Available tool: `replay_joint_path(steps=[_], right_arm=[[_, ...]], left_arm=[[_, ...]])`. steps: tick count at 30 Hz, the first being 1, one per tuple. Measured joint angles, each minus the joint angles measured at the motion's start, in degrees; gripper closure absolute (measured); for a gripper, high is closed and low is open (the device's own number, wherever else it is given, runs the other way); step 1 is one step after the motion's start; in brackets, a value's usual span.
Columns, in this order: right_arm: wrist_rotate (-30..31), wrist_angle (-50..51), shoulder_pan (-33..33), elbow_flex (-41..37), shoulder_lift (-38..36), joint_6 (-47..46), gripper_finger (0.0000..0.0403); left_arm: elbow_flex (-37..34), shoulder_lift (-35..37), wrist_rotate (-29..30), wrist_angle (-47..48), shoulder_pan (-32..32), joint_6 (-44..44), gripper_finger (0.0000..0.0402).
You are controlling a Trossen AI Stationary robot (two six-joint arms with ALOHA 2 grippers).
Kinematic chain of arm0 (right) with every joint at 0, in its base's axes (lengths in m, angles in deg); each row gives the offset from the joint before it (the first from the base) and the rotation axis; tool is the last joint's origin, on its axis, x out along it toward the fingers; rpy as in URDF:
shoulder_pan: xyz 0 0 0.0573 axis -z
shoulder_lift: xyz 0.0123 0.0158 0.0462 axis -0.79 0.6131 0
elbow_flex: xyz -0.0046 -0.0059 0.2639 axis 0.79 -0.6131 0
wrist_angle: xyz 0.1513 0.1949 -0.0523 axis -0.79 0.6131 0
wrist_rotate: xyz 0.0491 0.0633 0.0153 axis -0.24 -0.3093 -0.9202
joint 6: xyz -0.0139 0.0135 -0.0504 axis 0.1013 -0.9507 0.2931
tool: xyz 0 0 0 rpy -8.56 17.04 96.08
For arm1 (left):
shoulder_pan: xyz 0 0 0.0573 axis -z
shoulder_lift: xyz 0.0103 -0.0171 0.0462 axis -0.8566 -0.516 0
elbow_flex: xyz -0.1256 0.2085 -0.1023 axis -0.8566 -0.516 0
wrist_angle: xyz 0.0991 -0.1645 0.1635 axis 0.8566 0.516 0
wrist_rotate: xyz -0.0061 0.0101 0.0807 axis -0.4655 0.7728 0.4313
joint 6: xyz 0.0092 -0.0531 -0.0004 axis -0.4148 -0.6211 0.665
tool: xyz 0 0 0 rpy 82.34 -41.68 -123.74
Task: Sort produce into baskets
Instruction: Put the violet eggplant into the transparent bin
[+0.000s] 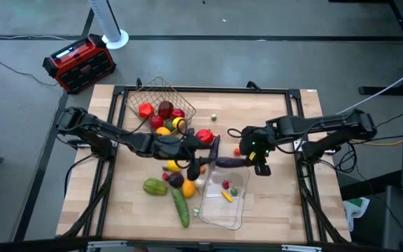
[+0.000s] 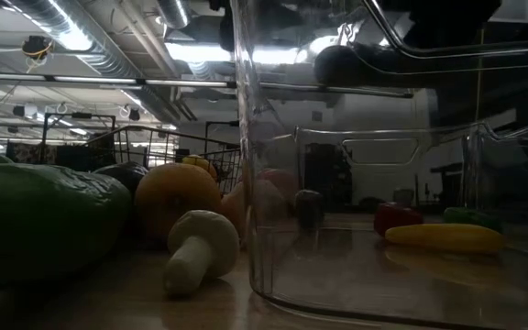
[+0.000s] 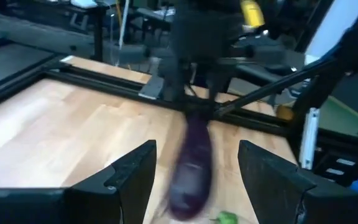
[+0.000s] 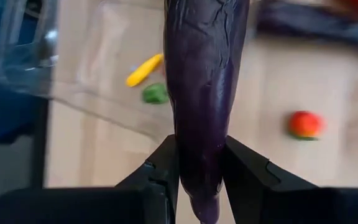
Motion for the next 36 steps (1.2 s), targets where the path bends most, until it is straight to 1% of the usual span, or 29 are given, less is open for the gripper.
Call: replay_joint_path(steps=[6,11,18,26,33,36], right_arm=[[-9.6,-0.3,0.0,0.0,3.7,0.0,0.0304],[-13.6,-0.4,0.0,0.0,6.8,0.0,0.0304],[-13.8,-0.5,0.0,0.0,9.5,0.0,0.0304],[-13.8,-0.8,0.0,0.0,9.8,0.0,0.0303],[-13.8,-0.8,0.0,0.0,9.8,-1.6,0.0303],[-13.8,-0.8,0.0,0.0,9.8,-1.6,0.0303]], left_arm=[[0.0,0.0,0.0,3.5,-2.0,-0.4,0.0178],[0.0,0.0,0.0,6.0,-2.7,-0.5,0.0178],[-0.1,0.0,0.0,8.3,-2.6,-0.4,0.0178],[0.0,0.0,0.0,8.6,-2.6,-0.4,0.0178],[0.0,-0.1,0.0,13.4,-2.0,-0.7,0.0178],[-0.1,-0.1,-0.1,15.5,-1.6,-2.1,0.0178]])
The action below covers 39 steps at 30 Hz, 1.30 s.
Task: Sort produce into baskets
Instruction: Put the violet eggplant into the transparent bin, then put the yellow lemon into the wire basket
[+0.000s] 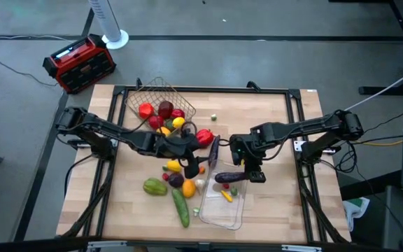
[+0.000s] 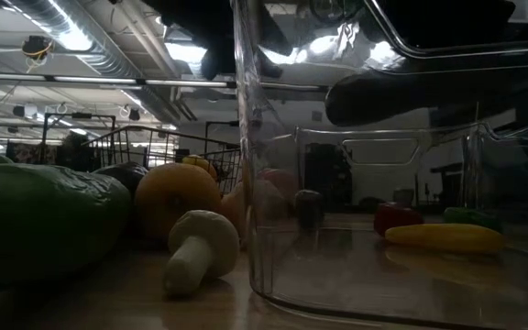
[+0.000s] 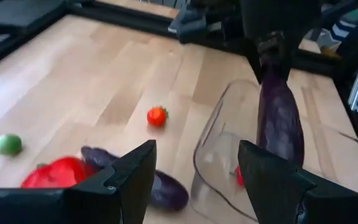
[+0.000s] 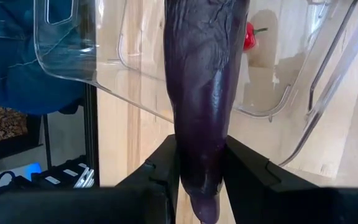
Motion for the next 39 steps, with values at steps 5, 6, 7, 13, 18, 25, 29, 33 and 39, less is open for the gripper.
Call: replay_joint_path(steps=[5,6,7,13,18,25,29,33,39], right_arm=[[1.0,-0.3,0.0,0.0,0.0,0.0,0.0303],[1.6,-0.3,0.0,0.0,0.0,0.1,0.0303],[2.2,-0.3,0.0,0.0,0.0,0.1,0.0303],[2.6,-0.3,0.0,0.0,0.0,0.1,0.0301],[2.7,-0.3,0.0,0.0,0.0,0.1,0.0257],[6.6,-0.3,0.0,0.0,0.0,0.2,0.0178],[6.6,-0.2,0.0,0.0,0.0,0.2,0.0154],[6.6,-0.2,0.0,0.0,0.0,0.2,0.0145],[6.6,-0.2,0.0,0.0,0.0,0.2,0.0148]], left_arm=[[0.0,0.0,-0.1,2.4,0.4,-1.4,0.0178],[0.0,0.0,-0.1,2.6,0.4,-1.4,0.0178],[0.0,0.0,-0.1,2.8,0.4,-1.4,0.0178],[0.0,0.0,-1.0,3.2,0.4,-1.4,0.0178],[0.0,0.0,-1.4,3.4,0.4,-1.5,0.0178],[0.0,0.0,-1.8,7.1,0.4,-1.9,0.0178],[0.0,0.0,-4.5,13.8,0.4,-3.8,0.0178],[0.0,0.0,-7.0,22.7,0.4,-4.4,0.0178],[0.0,0.0,-7.1,35.6,0.4,-3.6,0.0178]])
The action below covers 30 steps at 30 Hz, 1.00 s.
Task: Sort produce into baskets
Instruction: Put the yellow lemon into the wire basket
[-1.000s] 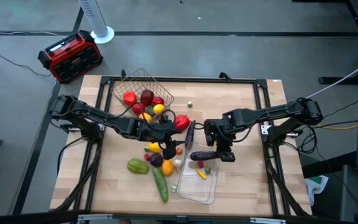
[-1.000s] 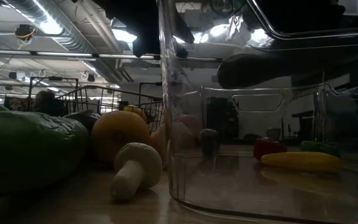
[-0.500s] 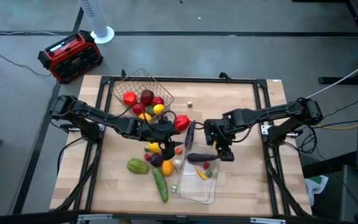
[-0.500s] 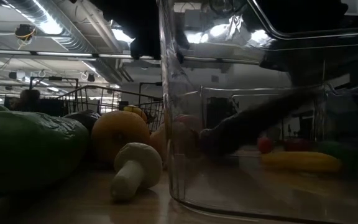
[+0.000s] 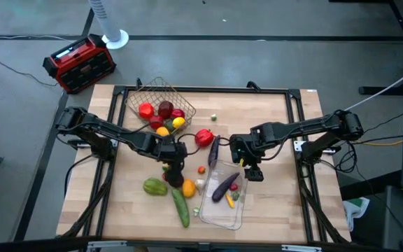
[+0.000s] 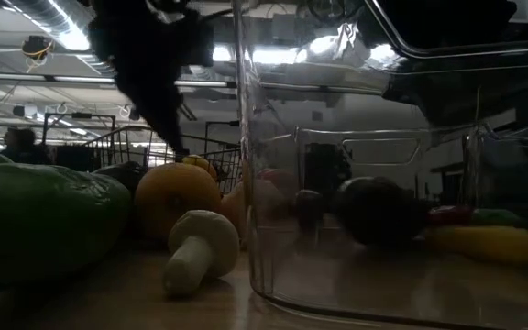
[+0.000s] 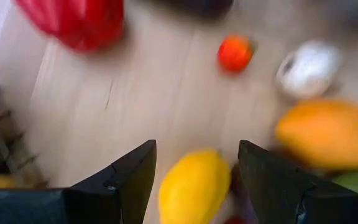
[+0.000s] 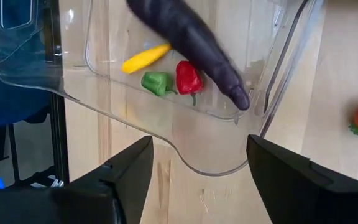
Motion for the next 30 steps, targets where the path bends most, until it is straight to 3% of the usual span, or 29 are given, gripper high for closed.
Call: replay_joint_path(steps=[6,22,30], right_arm=[[0.0,0.0,0.0,0.0,0.0,0.0,0.0148],[0.0,0.0,0.0,0.0,0.0,0.0,0.0148],[0.0,0.0,0.0,0.0,0.0,0.0,0.0148]], left_arm=[[0.0,0.0,0.0,6.1,0.0,2.3,0.0178],[0.0,0.0,0.0,6.1,0.0,2.4,0.0178],[0.0,0.0,0.1,6.1,1.2,9.6,0.0178]])
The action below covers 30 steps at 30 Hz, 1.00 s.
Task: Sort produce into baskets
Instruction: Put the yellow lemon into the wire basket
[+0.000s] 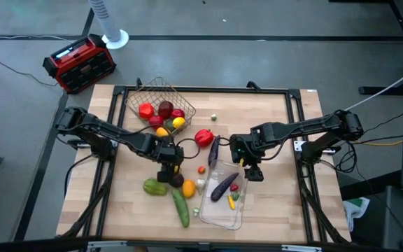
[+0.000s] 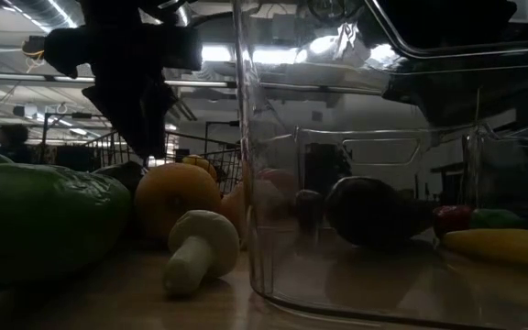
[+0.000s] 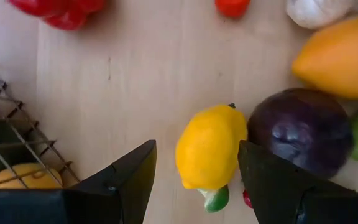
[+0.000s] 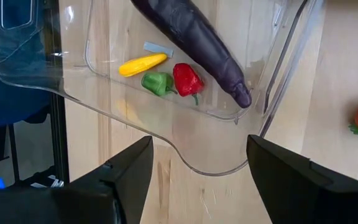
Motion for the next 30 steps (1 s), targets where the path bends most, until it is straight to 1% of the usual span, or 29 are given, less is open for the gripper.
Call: replay_joint_path(steps=[3,9,15,30], right_arm=[[0.0,0.0,0.0,0.0,0.0,0.0,0.0148],[0.0,0.0,0.0,0.0,0.0,0.0,0.0148],[0.0,0.0,0.0,0.0,0.0,0.0,0.0148],[0.0,0.0,0.0,0.0,0.0,0.0,0.0148]], left_arm=[[0.0,0.0,0.0,0.0,0.9,1.2,0.0178],[0.0,0.0,0.0,0.0,1.8,0.8,0.0178],[0.0,0.0,0.1,-0.2,1.7,-2.7,0.0178],[-0.1,0.0,0.1,-0.3,1.7,-5.0,0.0178]])
